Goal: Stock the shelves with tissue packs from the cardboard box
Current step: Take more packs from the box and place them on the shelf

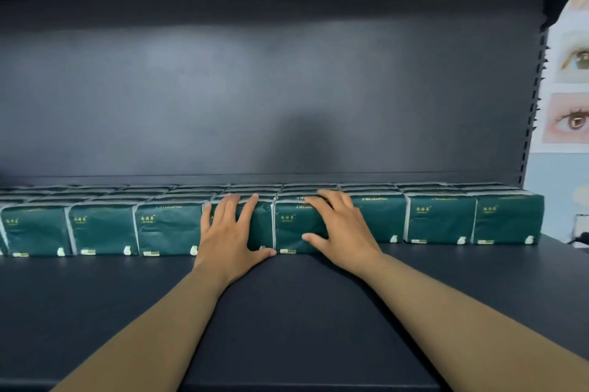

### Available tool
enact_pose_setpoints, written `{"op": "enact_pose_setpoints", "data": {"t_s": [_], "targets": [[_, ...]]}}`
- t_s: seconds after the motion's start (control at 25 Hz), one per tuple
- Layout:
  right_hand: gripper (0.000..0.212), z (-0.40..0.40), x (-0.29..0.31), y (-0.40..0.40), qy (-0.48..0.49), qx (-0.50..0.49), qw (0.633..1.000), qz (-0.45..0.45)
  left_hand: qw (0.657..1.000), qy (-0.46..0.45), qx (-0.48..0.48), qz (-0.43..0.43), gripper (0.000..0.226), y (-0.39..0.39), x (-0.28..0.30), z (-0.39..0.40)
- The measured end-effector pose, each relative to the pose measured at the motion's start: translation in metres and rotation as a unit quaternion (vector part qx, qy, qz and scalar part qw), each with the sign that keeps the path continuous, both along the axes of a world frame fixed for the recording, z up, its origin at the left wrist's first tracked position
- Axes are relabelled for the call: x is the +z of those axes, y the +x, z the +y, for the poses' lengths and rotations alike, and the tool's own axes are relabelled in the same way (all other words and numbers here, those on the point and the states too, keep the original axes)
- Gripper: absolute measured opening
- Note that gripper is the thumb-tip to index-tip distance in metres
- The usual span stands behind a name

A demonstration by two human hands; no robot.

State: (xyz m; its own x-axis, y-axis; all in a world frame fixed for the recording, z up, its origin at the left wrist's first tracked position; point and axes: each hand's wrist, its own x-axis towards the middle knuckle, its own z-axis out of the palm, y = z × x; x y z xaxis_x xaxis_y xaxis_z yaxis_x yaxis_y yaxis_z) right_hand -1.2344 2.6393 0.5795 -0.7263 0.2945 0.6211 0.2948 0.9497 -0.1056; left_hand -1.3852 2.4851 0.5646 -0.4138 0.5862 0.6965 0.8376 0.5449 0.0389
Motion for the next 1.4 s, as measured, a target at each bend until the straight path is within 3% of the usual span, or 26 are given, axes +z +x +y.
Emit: {"op": "enact_pose_setpoints", "data": {"t_s": [0.2, 0.48, 0.68, 0.8, 1.08, 1.4], "targets": [[0.064, -0.002, 0.002, -0.001, 0.004, -0.008, 1.000, 0.008, 1.000, 0.018, -0.003, 0.026, 0.107, -0.002, -0.002, 0.000], [0.083, -0.053, 0.013, 0.034, -0.016, -0.071, 0.997, 0.024, 0.999, 0.011, 0.035, 0.018, 0.108, 0.018, 0.007, -0.021], [0.076, -0.129, 0.009, 0.067, -0.005, -0.075, 0.997, 0.024, 0.998, 0.046, -0.016, -0.041, 0.102, 0.059, 0.012, -0.078], [0.071, -0.203, 0.002, 0.079, 0.005, -0.094, 0.995, 0.035, 0.996, 0.058, -0.052, -0.046, 0.096, 0.074, 0.004, -0.157], [0.059, -0.366, -0.064, 0.090, -0.051, -0.125, 0.990, 0.027, 0.993, -0.056, -0.074, -0.066, 0.085, 0.058, -0.068, -0.347], [0.060, -0.435, -0.184, 0.077, -0.106, -0.101, 0.986, -0.078, 0.965, -0.190, -0.042, -0.174, 0.084, 0.045, -0.205, -0.431]]}}
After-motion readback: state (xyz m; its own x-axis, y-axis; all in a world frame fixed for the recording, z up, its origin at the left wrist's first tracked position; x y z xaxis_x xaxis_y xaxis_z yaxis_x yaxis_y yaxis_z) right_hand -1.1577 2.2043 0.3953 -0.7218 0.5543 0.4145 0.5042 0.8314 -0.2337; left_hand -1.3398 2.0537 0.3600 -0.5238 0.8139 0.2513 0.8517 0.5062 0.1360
